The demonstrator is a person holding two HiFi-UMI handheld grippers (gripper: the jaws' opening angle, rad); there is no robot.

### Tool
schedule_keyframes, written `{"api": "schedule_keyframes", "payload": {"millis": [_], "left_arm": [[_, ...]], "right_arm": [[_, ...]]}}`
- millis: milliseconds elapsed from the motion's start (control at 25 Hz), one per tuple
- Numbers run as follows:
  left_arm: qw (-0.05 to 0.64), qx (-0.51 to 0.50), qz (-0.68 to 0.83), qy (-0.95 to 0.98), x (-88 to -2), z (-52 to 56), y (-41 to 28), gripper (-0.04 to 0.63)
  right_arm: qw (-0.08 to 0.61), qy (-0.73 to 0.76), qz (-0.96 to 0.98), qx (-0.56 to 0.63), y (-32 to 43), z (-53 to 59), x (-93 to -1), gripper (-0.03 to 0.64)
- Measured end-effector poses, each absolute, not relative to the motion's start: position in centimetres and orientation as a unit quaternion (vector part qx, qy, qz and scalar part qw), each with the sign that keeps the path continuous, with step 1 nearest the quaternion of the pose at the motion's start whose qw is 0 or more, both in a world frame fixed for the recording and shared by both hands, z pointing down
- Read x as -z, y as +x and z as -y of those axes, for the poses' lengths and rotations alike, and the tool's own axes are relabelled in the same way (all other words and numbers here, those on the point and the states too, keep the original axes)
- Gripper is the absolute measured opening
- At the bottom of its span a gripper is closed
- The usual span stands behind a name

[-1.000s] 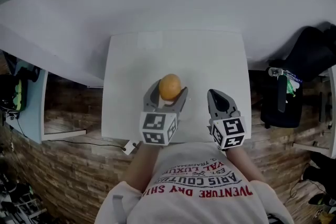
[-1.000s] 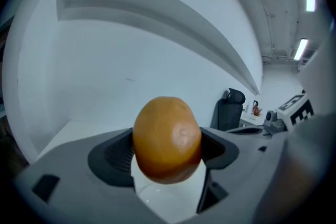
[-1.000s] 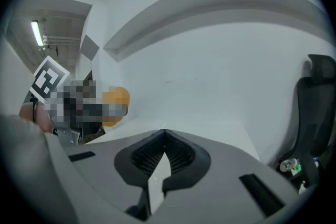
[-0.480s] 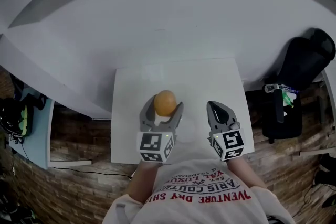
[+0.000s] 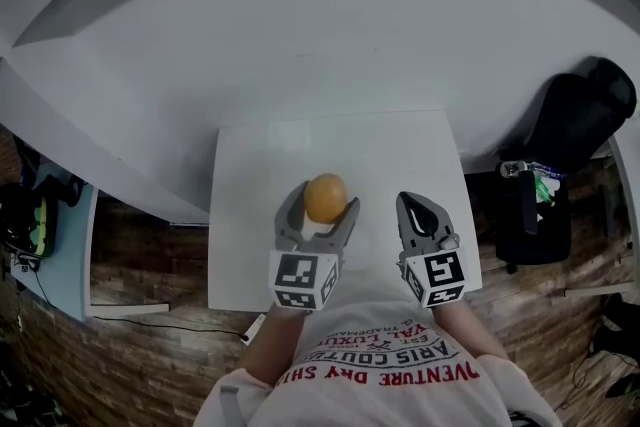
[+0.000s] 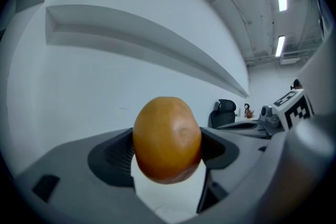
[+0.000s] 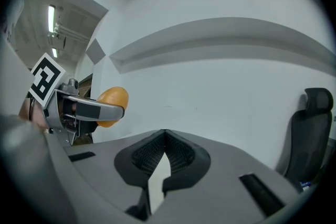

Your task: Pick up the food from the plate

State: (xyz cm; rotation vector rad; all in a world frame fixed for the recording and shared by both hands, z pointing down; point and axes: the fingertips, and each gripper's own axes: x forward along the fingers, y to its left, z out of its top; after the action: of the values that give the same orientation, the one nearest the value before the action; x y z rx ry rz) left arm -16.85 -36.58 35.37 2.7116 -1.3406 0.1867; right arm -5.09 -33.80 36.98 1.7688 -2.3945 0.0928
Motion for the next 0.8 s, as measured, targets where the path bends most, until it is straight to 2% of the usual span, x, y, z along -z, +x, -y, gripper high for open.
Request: {"api": "schedule_keyframes", "payload": {"millis": [800], "left_arm": [[0.074,-0.085,0.435,0.893,-37.2,36.3,-15.6,0.364]], "right_arm": [[0.101,0.584,0.803,-0.063,-5.0,33.8,-39.3,0.011]]}}
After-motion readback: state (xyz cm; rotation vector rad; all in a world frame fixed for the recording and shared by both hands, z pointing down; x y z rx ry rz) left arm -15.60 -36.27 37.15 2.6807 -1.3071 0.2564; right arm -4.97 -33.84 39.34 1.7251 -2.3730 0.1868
